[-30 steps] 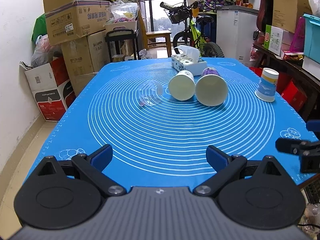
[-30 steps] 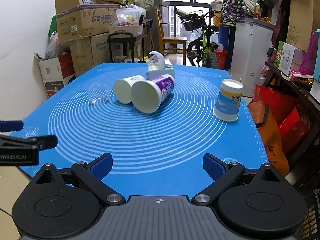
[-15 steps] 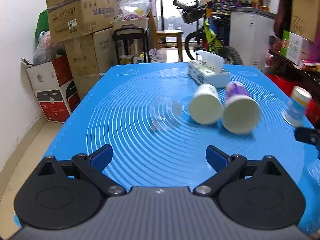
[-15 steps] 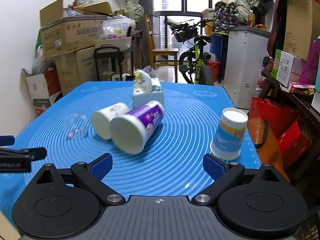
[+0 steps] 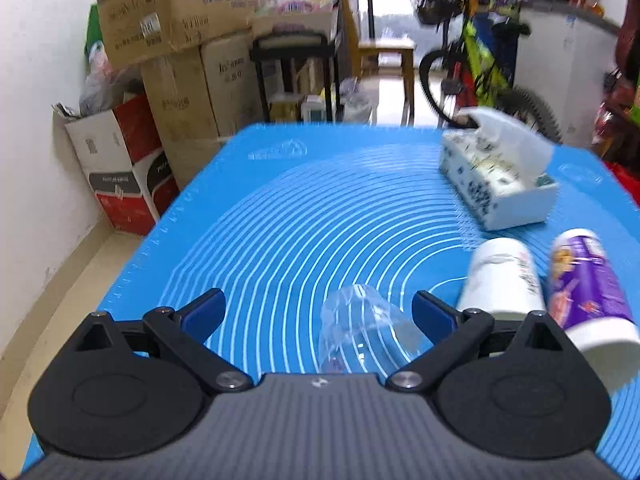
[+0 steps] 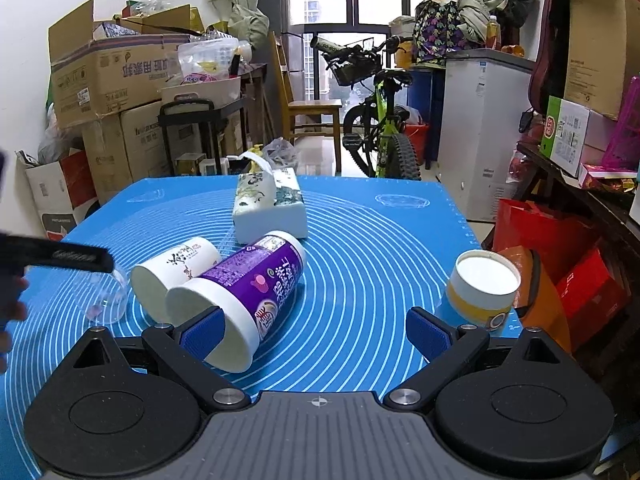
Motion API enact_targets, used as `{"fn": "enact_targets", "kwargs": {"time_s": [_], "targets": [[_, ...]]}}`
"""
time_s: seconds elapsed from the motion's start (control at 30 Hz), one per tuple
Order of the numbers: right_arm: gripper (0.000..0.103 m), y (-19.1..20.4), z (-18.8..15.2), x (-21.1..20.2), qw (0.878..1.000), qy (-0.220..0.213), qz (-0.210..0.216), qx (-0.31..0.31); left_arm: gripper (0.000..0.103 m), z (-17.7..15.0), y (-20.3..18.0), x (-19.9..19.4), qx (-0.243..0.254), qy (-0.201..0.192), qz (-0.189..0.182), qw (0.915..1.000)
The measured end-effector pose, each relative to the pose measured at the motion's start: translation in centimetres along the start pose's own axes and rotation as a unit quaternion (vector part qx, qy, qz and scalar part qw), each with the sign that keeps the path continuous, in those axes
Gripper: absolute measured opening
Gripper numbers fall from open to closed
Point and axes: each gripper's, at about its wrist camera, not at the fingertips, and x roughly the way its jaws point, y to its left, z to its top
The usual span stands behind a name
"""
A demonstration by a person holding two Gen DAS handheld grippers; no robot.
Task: Flip cup upside down
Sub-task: 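Reach the left gripper to the clear plastic cup and close on it, then lift the clear cup with the left gripper and carry it toward the right gripper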
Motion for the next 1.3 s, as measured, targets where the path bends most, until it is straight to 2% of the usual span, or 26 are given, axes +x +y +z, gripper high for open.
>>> {"fn": "enact_targets", "kwargs": {"time_s": [0.17, 0.3, 0.37, 0.47, 0.5, 0.53, 0.6, 0.77, 0.97, 1.13, 1.3], "targets": [[0.097, -0.5, -0.5, 0.7, 1.0, 0.008, 0.0, 0.004, 0.098, 0.6, 0.1, 2.2, -0.019, 0.043, 0.003, 0.9989], [0.097, -0.9, -0.6, 1.2, 1.0, 0.012, -0.002, 0.007, 0.096, 0.5, 0.3, 3.5, -0.035, 0.073, -0.019, 0.9965], [0.097, -1.0, -0.6, 1.3, 1.0, 0.013, -0.002, 0.008, 0.089, 0.4, 0.8, 3.8, -0.051, 0.088, -0.04, 0.994], [0.097, -0.9, -0.6, 1.2, 1.0, 0.012, -0.001, 0.008, 0.071, 0.4, 1.3, 3.7, -0.069, 0.104, -0.08, 0.9889], [0.097, -0.9, -0.6, 1.2, 1.0, 0.012, -0.002, 0.008, 0.062, 0.5, 1.2, 3.4, -0.069, 0.105, -0.09, 0.988], [0.097, -0.9, -0.6, 1.1, 1.0, 0.011, -0.001, 0.008, 0.06, 0.6, 1.0, 3.1, -0.065, 0.104, -0.093, 0.9881], [0.097, -0.6, -0.6, 1.0, 1.0, 0.012, -0.001, 0.008, 0.06, 0.7, 0.6, 2.7, -0.05, 0.099, -0.079, 0.9908], [0.097, -0.4, -0.6, 0.2, 1.0, 0.008, -0.003, 0.004, 0.059, 0.5, 1.1, 2.2, -0.063, 0.103, -0.085, 0.989], [0.097, -0.5, -0.5, -1.6, 1.0, 0.003, -0.002, 0.002, 0.06, 0.2, 1.4, -1.5, -0.048, 0.081, -0.096, 0.9909], [0.097, -0.5, -1.7, -3.4, 1.0, 0.015, 0.011, 0.01, 0.06, -2.3, 0.9, -5.2, -0.014, 0.074, -0.111, 0.991], [0.097, 0.3, -3.8, -5.0, 0.999, 0.036, 0.021, 0.002, 0.06, -5.4, -0.3, -7.9, 0.007, 0.085, -0.139, 0.9866]]}}
